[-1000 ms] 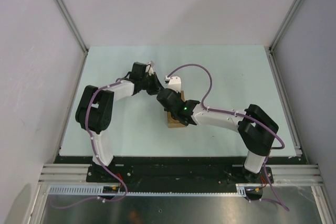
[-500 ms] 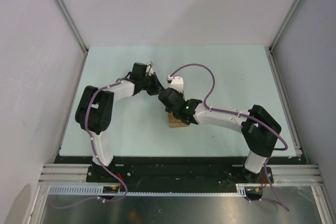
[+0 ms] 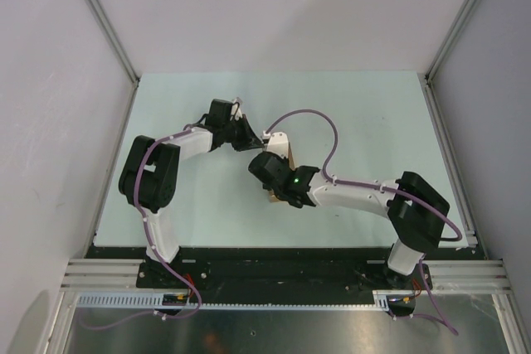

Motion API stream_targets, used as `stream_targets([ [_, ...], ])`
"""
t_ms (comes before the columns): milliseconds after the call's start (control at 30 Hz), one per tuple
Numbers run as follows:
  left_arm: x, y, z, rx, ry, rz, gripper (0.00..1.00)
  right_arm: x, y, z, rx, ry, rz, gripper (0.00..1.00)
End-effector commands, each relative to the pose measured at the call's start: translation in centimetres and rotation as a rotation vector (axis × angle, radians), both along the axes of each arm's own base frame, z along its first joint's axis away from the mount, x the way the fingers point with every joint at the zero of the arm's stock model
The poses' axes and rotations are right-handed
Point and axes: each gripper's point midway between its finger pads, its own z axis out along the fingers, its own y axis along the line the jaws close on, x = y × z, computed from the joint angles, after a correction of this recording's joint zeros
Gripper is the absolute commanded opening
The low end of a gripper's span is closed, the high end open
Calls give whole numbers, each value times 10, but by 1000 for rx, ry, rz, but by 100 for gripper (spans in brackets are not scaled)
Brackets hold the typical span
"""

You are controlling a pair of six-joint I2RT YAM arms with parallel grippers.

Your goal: Unpack the express box

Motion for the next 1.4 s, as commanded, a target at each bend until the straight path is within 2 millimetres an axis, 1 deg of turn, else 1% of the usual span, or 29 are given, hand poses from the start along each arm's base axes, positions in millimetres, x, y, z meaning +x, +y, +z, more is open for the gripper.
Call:
stream_targets([
  [0,-10,45,-59,232,91,120,5,-34,-22,-17,-103,83,26,0],
  [33,-11,46,-60,235,93,122,5,-35,-23,-13,-103,74,25,0],
  [233,-10,47,-59,238,89,127,5,-45,-25,-9,-95,93,30,0],
  [400,-8,47,-56,244,79,127,5,-60,-29,-13,-103,135,49,0],
  [500,-8,48,-57,251,78,130,5,-65,-35,-11,-117,142,59,0],
  [533,-8,49,-57,254,75,131,5,-68,-39,-14,-129,147,64,0],
  [633,-7,49,-57,255,71,128,5,-72,-43,-11,-124,153,85,0],
  [667,-7,48,-56,254,69,126,5,-75,-46,-14,-129,158,93,0],
  [800,-7,48,-56,254,68,122,5,-77,-50,-16,-138,161,106,0],
  [900,-8,45,-51,237,63,110,5,-72,-52,-15,-132,156,94,0],
  [967,-8,40,-43,210,52,92,7,-67,-52,-13,-119,149,81,0],
  [1033,-5,34,-31,180,30,71,13,-58,-56,-11,-110,144,57,0],
  [1133,5,26,-4,145,-33,45,19,-47,-64,-7,-106,130,39,0],
  [1167,9,24,5,136,-57,41,19,-46,-64,-6,-106,126,43,0],
  [1200,11,24,9,136,-70,37,20,-46,-66,-6,-120,120,63,0],
  [1233,13,24,10,139,-77,38,21,-44,-64,1,-100,103,77,0],
  [1300,15,23,11,130,-75,35,22,-49,-57,3,-81,97,144,0],
  [1367,16,21,17,114,-83,26,22,-53,-51,7,-69,81,225,0],
])
